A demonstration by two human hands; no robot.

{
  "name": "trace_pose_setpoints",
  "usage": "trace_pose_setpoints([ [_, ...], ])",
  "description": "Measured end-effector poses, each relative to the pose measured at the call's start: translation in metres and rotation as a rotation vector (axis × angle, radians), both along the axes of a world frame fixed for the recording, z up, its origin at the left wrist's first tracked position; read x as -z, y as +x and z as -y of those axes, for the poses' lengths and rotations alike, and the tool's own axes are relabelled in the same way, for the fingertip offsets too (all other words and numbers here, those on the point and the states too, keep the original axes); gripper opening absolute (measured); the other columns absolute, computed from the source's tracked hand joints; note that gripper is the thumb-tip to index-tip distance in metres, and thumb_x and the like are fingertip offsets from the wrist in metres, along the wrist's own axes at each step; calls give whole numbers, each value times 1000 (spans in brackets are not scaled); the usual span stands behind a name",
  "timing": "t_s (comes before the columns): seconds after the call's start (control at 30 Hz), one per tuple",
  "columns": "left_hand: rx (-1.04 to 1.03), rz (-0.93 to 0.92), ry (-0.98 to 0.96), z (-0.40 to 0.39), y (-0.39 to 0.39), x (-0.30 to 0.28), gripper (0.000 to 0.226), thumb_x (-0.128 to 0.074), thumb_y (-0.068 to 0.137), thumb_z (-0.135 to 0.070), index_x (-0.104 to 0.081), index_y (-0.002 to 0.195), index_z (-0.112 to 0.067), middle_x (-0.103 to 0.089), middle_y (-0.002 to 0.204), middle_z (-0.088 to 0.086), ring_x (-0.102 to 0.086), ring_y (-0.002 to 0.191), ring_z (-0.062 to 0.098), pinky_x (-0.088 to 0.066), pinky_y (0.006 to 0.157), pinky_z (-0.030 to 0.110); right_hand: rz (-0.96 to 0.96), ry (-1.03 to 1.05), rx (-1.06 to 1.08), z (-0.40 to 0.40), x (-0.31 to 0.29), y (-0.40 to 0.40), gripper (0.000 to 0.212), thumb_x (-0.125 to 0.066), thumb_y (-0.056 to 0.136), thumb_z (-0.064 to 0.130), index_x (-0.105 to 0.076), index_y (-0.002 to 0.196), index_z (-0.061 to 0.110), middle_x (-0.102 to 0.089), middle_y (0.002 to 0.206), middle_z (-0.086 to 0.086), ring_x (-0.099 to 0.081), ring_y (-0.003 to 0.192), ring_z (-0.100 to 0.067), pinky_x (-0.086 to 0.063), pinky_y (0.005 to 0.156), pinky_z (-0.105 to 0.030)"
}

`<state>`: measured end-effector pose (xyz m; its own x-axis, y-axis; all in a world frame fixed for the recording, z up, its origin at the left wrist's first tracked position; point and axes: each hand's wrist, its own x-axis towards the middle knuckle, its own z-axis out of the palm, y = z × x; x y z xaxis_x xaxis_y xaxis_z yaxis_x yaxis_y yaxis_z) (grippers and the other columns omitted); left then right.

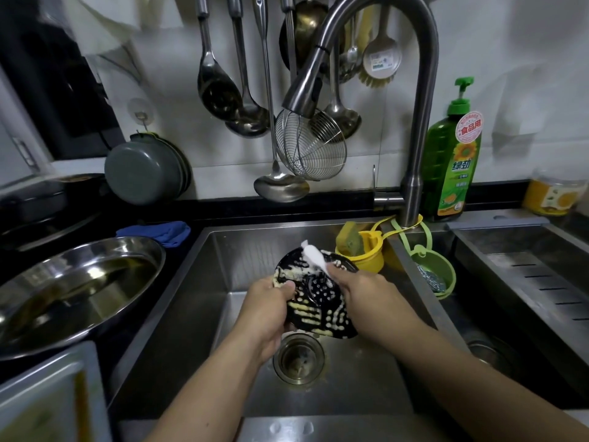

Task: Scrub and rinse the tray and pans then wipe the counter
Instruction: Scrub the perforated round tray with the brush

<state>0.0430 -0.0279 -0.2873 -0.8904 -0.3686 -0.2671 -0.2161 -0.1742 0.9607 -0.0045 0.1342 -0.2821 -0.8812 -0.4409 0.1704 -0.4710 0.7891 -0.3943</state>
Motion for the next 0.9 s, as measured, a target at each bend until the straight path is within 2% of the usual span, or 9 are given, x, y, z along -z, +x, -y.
trace_pose_setpoints([
  [0.13,-38,-11,-4,2,-1,3,22,-45,106,-4,-67,103,-4,-74,80,13,-69,73,26,-55,68,39,5,-31,-198,14,2,15,47,-39,104,28,-41,146,50,-58,101,-6,-59,90,-26,-51,79,-40],
  [0.23,-16,-18,-17,0,0,2,22,-45,107,-5,-66,102,-5,-75,80,11,-70,72,24,-56,64,35,8,10,-68,2,1,-10,46,-36,106,31,-38,146,53,-53,101,-3,-57,88,-24,-49,77,-38],
  [0.33,-2,-17,-53,-3,-1,3,21,-47,106,-6,-67,102,-7,-77,82,10,-73,72,22,-57,60,32,-18,63,-9,-5,1,-10,47,-34,107,30,-35,150,49,-52,104,-5,-58,98,-29,-51,86,-43],
  [0.43,-33,-17,-70,2,-3,3,19,-49,105,-4,-67,103,-6,-76,83,14,-73,74,26,-59,65,38,-15,11,-225,12,1,17,48,-35,107,30,-32,151,47,-53,105,-4,-55,95,-24,-49,84,-39],
  [0.47,-41,-15,-74,5,-3,3,18,-49,105,-5,-67,103,-5,-76,83,14,-73,75,27,-60,68,42,-30,26,-228,13,1,15,48,-34,107,29,-32,152,47,-53,105,-4,-56,95,-24,-49,83,-39],
  [0.6,-24,-8,-127,2,-3,3,18,-50,105,-8,-68,101,-7,-78,85,13,-74,84,32,-60,82,54,-22,84,13,-4,3,-16,48,-34,107,31,-32,152,47,-47,100,-5,-58,100,-33,-49,84,-40],
  [0.7,-33,-24,-121,1,-5,5,18,-50,104,-4,-67,102,-5,-75,83,13,-70,76,28,-57,70,43,-5,8,-165,8,5,8,49,-39,105,29,-35,151,46,-50,101,-2,-53,91,-22,-42,75,-34],
  [0.77,-59,-32,-70,3,-4,3,17,-49,104,-2,-65,101,-4,-73,78,12,-69,70,24,-56,63,37,-27,-1,-220,12,8,10,50,-40,105,29,-34,151,48,-53,103,-1,-55,94,-21,-44,76,-34],
  [0.9,-62,-58,-80,5,-5,4,16,-49,105,-5,-66,104,-6,-77,80,8,-72,74,25,-59,67,41,-38,61,31,-6,6,-19,52,-39,105,25,-33,152,46,-54,104,-7,-59,96,-31,-52,83,-42],
])
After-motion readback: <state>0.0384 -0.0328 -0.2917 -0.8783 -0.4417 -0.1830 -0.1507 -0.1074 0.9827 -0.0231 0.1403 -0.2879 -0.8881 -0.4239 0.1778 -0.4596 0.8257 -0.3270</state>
